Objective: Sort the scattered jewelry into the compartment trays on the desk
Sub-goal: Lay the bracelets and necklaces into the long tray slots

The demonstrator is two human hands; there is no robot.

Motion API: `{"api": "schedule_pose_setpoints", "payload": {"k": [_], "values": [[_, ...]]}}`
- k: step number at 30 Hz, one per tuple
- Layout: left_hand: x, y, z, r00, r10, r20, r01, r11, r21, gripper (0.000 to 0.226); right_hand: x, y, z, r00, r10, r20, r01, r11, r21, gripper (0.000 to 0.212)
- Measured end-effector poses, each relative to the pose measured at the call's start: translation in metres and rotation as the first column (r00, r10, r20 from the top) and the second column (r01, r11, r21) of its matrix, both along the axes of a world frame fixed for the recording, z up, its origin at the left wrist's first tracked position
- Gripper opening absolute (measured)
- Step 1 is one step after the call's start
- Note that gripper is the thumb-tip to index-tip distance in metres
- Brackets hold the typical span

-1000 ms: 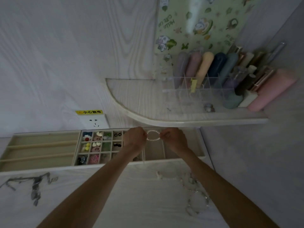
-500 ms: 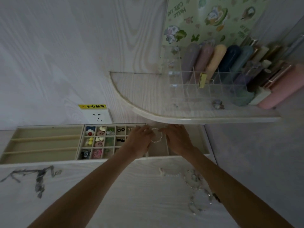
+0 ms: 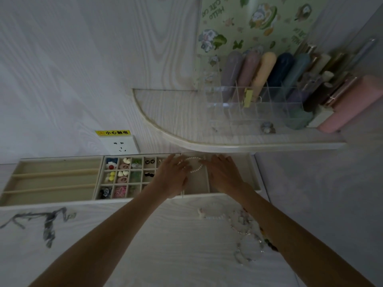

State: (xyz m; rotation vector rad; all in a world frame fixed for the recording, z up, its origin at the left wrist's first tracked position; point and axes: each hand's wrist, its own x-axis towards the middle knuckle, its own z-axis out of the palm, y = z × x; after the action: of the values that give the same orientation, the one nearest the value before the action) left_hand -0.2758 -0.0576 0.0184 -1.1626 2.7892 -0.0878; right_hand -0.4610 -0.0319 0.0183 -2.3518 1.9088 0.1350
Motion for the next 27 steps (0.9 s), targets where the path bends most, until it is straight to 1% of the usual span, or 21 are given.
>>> {"api": "schedule_pose_setpoints", "payload": {"k": [2,4,5,9,10,12,13,15,17,18,19,20,22,23,25,27], "values": [[-0.002,0.005,0.0,1.0,0.003,0.019,-0.003,1.0,0.013,0.045,-0.002,0.008,0.0,0.999,0.039,-0.034,-0.039,0.999,-0.006,0.062],[-0.003,0.005,0.002,0.994,0.013,0.111,-0.021,0.997,0.074,0.046,-0.006,0.013,-0.001,0.995,0.055,-0.083,-0.055,0.998,-0.005,0.065],[-0.004,0.005,0.006,0.989,0.021,0.148,-0.033,0.996,0.081,0.048,-0.007,0.016,-0.002,0.994,0.051,-0.1,-0.052,0.999,0.0,0.065],[-0.008,0.005,0.007,0.981,0.033,0.193,-0.044,0.998,0.052,0.049,-0.006,0.017,0.0,0.991,0.041,-0.127,-0.038,0.999,0.026,0.064],[-0.007,0.005,0.006,0.983,0.036,0.177,-0.046,0.998,0.048,0.048,-0.005,0.017,0.001,0.991,0.041,-0.124,-0.037,0.999,0.034,0.065],[-0.005,0.01,0.009,0.999,0.013,0.043,-0.013,1.0,0.006,0.043,-0.005,0.019,0.009,0.996,0.035,-0.084,-0.028,0.996,0.085,0.065],[-0.004,0.014,0.013,0.998,0.008,-0.064,-0.01,0.999,-0.033,0.04,-0.006,0.022,0.014,1.0,0.008,-0.02,-0.006,0.993,0.117,0.065],[-0.003,0.031,0.019,0.962,0.013,-0.274,-0.03,0.998,-0.059,0.035,-0.01,0.035,0.024,0.98,-0.077,0.183,0.041,0.98,0.197,0.058],[-0.003,0.054,0.019,0.901,0.066,-0.429,-0.063,0.998,0.022,0.039,-0.016,0.058,0.03,0.929,-0.11,0.354,0.036,0.977,0.209,0.043],[-0.005,0.065,0.02,0.88,0.105,-0.464,-0.063,0.993,0.104,0.04,-0.018,0.07,0.028,0.911,-0.107,0.399,0.026,0.979,0.202,0.035],[-0.005,0.077,0.02,0.873,0.139,-0.468,-0.048,0.979,0.2,0.043,-0.019,0.082,0.026,0.906,-0.102,0.411,0.016,0.978,0.207,0.029],[-0.005,0.086,0.016,0.883,0.153,-0.443,-0.023,0.958,0.286,0.047,-0.019,0.092,0.022,0.917,-0.098,0.386,0.007,0.973,0.23,0.027],[-0.005,0.103,0.008,0.92,0.163,-0.356,0.006,0.903,0.429,0.054,-0.018,0.108,0.007,0.951,-0.062,0.303,-0.013,0.971,0.239,0.03],[-0.007,0.111,0.004,0.934,0.164,-0.318,0.004,0.884,0.467,0.057,-0.017,0.114,-0.001,0.957,-0.048,0.287,-0.014,0.977,0.211,0.032],[-0.008,0.121,-0.002,0.949,0.151,-0.276,-0.003,0.882,0.471,0.059,-0.015,0.125,-0.01,0.957,-0.039,0.287,-0.001,0.991,0.136,0.03],[-0.007,0.125,-0.007,0.947,0.14,-0.289,-0.007,0.909,0.418,0.054,-0.015,0.131,-0.021,0.955,-0.007,0.296,-0.009,0.998,0.055,0.023]]}}
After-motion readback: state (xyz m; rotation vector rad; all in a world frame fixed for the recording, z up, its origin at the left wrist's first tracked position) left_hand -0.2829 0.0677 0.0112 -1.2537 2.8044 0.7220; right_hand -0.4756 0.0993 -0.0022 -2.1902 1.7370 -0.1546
